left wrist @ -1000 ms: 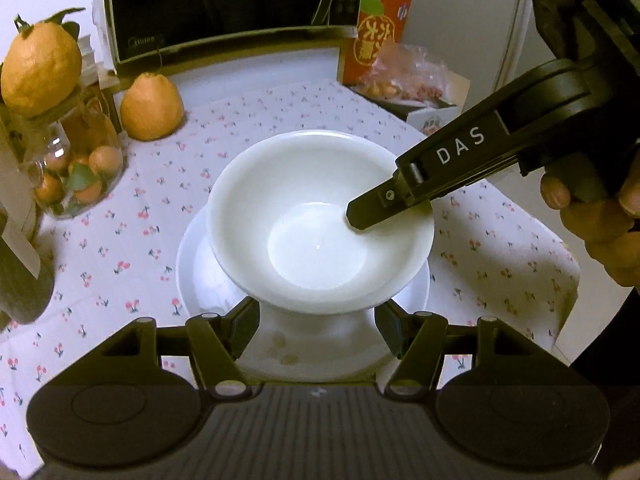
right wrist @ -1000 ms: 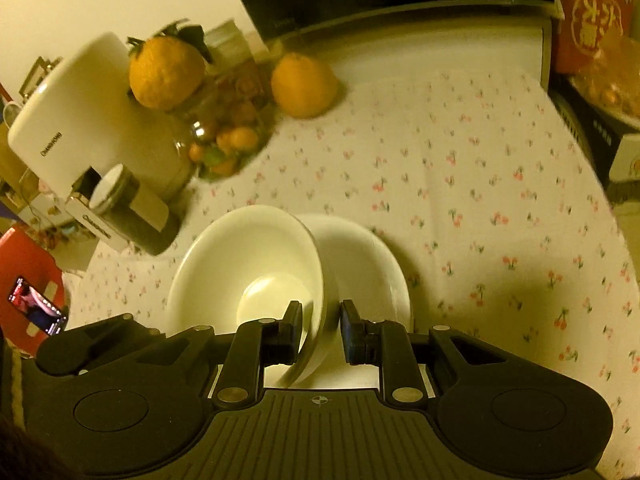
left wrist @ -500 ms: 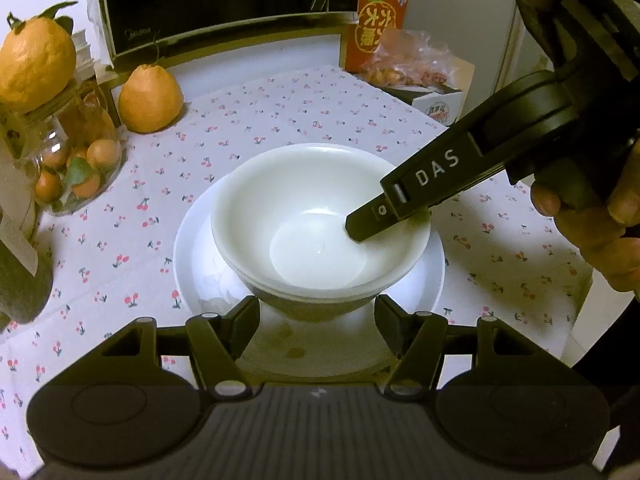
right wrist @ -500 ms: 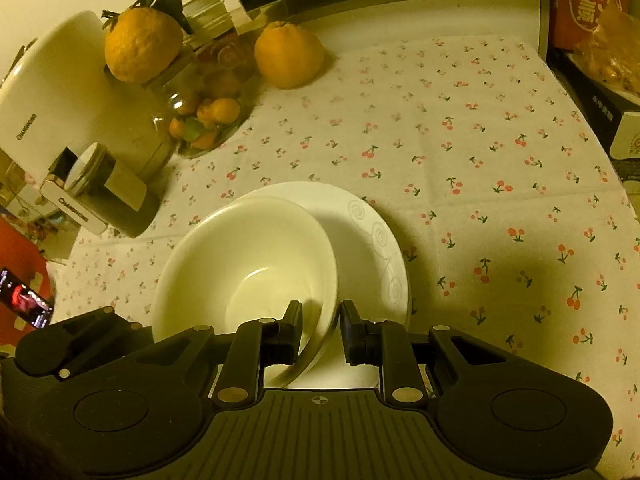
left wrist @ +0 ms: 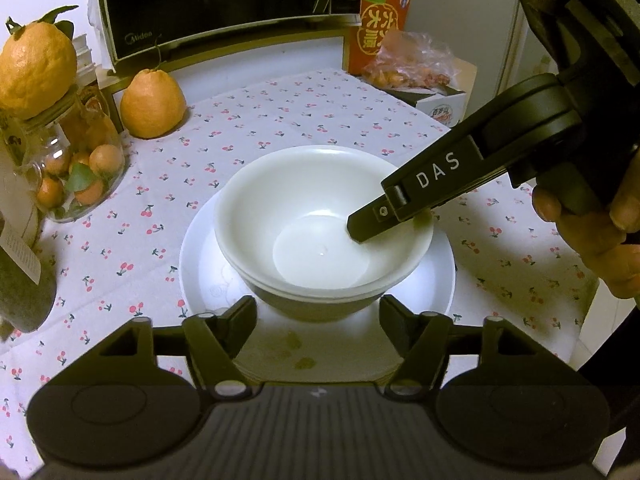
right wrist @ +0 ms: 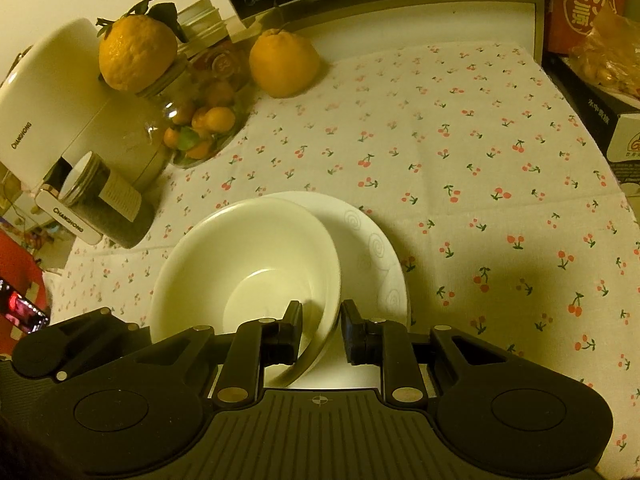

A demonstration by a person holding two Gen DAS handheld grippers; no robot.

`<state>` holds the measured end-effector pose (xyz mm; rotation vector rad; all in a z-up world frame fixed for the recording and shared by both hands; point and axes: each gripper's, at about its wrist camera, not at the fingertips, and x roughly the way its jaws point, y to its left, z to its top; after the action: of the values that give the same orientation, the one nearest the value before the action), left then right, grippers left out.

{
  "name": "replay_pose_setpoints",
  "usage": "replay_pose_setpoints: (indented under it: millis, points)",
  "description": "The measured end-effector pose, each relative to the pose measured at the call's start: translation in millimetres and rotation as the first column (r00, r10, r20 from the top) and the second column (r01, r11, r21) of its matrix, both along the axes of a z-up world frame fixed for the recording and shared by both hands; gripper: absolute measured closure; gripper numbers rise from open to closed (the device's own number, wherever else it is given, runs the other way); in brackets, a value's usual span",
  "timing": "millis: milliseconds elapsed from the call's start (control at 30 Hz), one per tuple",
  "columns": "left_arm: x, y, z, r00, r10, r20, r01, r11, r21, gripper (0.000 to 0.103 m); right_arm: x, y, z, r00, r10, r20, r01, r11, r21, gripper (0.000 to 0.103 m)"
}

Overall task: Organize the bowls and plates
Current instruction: 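Lower the bowl stack onto the white plate with the right tool, then open the right tool and release the bowls on the plates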

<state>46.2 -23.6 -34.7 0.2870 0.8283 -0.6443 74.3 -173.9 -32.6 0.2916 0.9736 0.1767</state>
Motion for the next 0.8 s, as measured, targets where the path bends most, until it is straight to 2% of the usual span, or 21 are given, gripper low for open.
replay_pose_setpoints:
  millis: [167,267,333,467,633,800]
  points:
    - [0,2,4,1.000,0.003,-0.014,-0.003,1.000,-0.009,0.021,1,-1,1,1.000,-0.002,0.004,0.002,1.000,-0.005,0.080]
    - [-3,1,5,1.000,-0.008,-0.020,0.008,1.000,0.000,0.016,1,-3,2,1.000,-0.008,-0.002,0.008,1.000,0.006,0.068]
    - [-5,1,6,1.000,-0.016,-0.020,0.017,1.000,0.008,0.015,1,-3,3,1.000,-0.011,0.004,0.011,1.000,0.008,0.057]
    - [-9,4,11,0.999,-0.031,-0.023,0.032,0.999,0.013,0.014,-1,-5,10,1.000,-0.008,0.029,0.008,1.000,0.018,0.050]
    - [-15,10,18,0.998,-0.038,-0.044,0.038,0.999,0.002,0.012,-7,-7,20,0.997,-0.002,0.071,0.001,1.000,0.015,0.037]
    - [-21,20,30,0.998,-0.008,-0.061,0.005,0.999,-0.039,0.009,-18,-11,35,0.994,-0.010,0.111,0.011,1.000,-0.002,0.030]
